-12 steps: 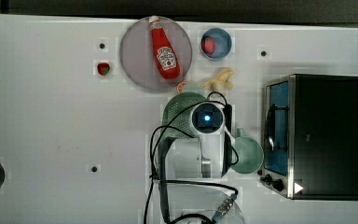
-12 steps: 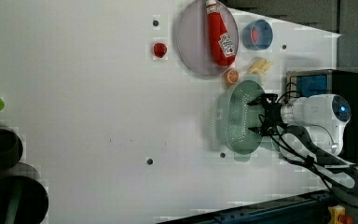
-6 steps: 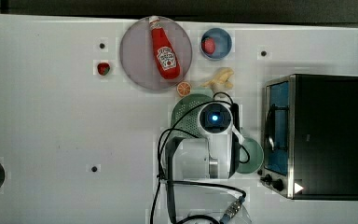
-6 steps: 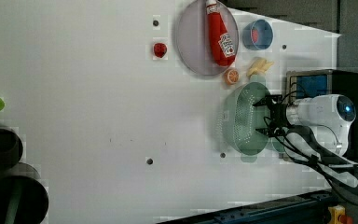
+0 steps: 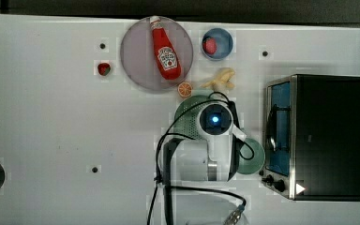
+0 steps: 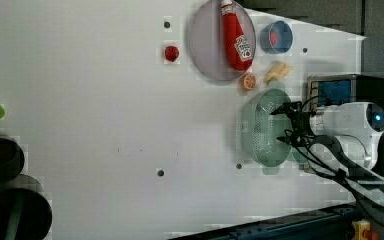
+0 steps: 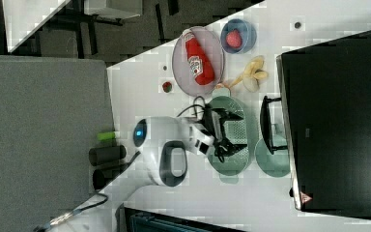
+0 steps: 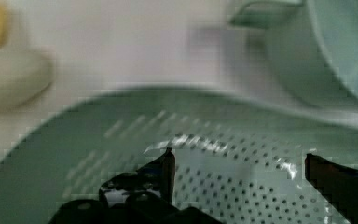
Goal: Drag strainer left to right.
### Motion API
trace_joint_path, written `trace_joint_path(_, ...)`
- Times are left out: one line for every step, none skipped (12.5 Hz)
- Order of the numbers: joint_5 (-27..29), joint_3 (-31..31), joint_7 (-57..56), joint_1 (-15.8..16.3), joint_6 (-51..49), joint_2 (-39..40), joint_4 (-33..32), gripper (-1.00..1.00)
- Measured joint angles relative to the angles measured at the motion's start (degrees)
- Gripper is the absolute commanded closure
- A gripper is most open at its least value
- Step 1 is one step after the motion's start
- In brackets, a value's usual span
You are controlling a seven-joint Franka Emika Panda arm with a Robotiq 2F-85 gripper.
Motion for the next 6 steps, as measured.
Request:
trace_joint_path(-0.23, 0.59, -5.20, 0.48, -1.34, -3.04, -0.56, -1.00)
trace_joint_path(0.63, 1.42, -9.64, 0.70, -2.57, -6.38, -0.45, -1.00)
trace_joint_path(1.42, 2.40, -12.95, 0.68, -4.42, -10.04, 0.11, -1.00)
trace_joint_path(1.38, 2.86, -15.19, 0.69, -6.10, -14.08, 0.34, -1.00)
trace_joint_path(0.99, 2.94, -16.74, 0.80, -9.96, -18.58, 0.45, -1.00)
trace_joint_path(1.59, 3.05, -18.13, 1.00, -14.46, -23.01, 1.12, -1.00)
